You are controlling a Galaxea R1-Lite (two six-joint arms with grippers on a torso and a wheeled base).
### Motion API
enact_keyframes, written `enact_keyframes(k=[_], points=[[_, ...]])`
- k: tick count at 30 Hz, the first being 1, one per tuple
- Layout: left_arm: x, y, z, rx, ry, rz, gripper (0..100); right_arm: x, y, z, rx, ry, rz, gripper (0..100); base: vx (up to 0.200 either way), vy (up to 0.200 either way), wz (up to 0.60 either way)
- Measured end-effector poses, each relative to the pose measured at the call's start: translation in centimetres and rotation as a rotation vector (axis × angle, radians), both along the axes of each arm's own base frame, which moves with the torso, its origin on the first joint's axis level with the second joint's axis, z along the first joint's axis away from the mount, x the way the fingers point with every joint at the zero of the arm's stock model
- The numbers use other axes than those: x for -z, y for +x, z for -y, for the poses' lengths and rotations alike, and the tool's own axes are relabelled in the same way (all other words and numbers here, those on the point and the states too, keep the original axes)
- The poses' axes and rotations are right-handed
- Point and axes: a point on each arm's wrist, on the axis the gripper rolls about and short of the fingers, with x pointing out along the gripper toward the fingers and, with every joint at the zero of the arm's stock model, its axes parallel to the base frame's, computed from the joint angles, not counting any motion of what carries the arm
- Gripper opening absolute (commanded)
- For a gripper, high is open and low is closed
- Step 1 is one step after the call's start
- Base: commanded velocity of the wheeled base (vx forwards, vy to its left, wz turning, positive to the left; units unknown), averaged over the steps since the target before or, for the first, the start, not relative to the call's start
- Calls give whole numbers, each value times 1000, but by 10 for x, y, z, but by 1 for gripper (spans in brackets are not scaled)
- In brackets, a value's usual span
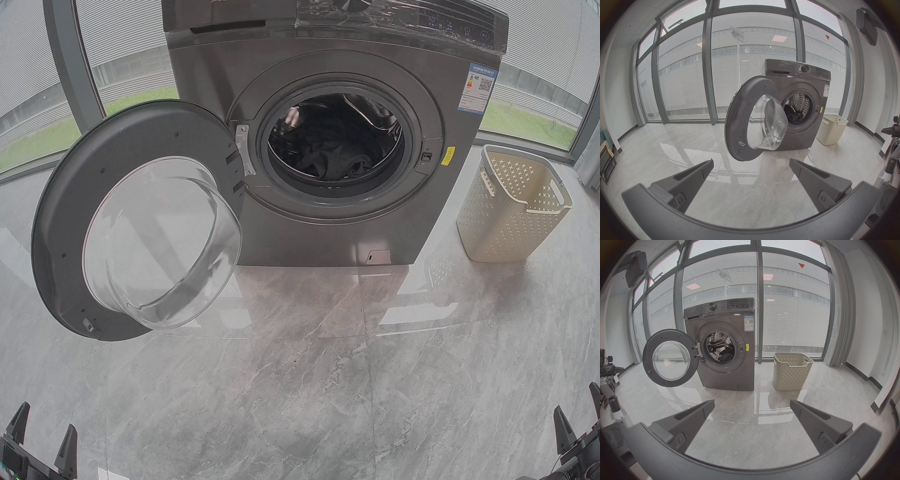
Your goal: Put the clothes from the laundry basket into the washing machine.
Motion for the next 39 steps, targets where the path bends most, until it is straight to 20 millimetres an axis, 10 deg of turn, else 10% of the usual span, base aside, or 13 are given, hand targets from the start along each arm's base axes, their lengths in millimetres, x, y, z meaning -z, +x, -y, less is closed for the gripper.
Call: enact_keyframes(k=[16,39], points=[[0,0,0,5,7,-1,100,0,0,0,-1,0,-1,100,0,200,0],[-16,-3,0,0,-9,71,100,0,0,0,1,0,-3,100,0,0,0]])
